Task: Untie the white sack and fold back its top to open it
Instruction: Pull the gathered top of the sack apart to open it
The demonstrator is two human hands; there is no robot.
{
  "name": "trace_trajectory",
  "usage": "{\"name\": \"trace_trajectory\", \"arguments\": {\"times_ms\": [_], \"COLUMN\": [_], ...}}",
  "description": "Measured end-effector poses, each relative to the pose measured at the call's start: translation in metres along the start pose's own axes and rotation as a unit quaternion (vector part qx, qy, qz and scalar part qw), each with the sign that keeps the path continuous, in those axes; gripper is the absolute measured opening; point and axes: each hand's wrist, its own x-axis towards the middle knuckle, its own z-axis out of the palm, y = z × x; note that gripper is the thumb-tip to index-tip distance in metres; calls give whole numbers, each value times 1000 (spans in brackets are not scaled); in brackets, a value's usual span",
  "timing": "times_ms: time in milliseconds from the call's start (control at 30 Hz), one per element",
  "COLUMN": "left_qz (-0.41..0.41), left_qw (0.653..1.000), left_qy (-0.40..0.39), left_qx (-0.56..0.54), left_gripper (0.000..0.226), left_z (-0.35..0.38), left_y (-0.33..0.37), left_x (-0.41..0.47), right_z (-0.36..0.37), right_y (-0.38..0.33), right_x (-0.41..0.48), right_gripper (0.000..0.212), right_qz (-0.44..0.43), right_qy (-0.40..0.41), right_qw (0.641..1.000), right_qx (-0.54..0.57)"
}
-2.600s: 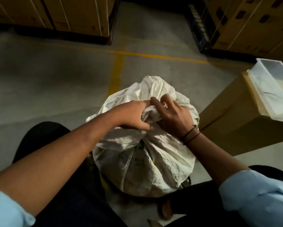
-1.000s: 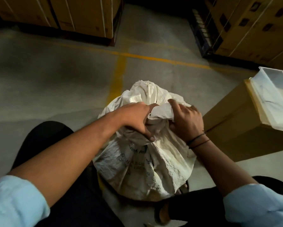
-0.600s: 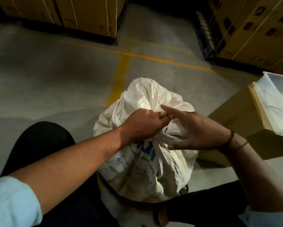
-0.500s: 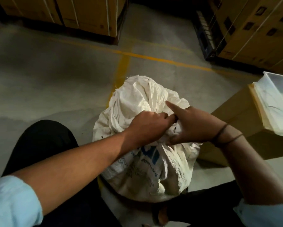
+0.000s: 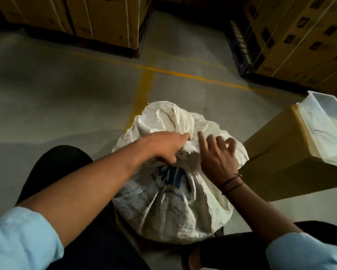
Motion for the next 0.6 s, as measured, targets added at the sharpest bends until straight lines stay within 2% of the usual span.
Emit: {"name": "trace_trajectory", "arguments": {"times_ms": [67,100,133,167,233,367,400,467,500,533,600], "left_qz": [0,5,15,25,36,-23,-45,-69,-66,-61,-45], "left_qw": [996,991,984,976,965,968,977,994,996,997,996], "left_qy": [46,79,111,141,198,226,200,88,23,-29,-64], "left_qx": [73,109,141,163,170,103,67,-22,-47,-35,39], "left_gripper": [77,73,69,64,57,58,62,79,92,104,110], "left_z": [15,23,30,36,44,38,31,17,10,4,-6], "left_y": [7,10,16,23,40,57,53,36,25,14,0], "left_x": [-2,-2,-2,-2,-2,-5,-4,1,3,1,0], "right_z": [-4,-11,-19,-25,-28,-8,0,11,16,21,29], "right_y": [-4,1,9,18,38,41,37,30,32,34,47], "right_x": [-7,-8,-6,-5,-2,0,-1,0,-1,-3,-6], "right_gripper": [93,104,107,100,79,65,61,43,32,29,31], "right_qz": [-35,-57,-73,-80,-81,-92,-104,-144,-153,-149,-106], "right_qy": [-135,-208,-263,-287,-250,-182,-146,10,88,146,181], "right_qw": [989,973,952,938,938,933,945,971,970,966,967], "right_qx": [42,85,136,177,227,298,274,192,167,154,145]}}
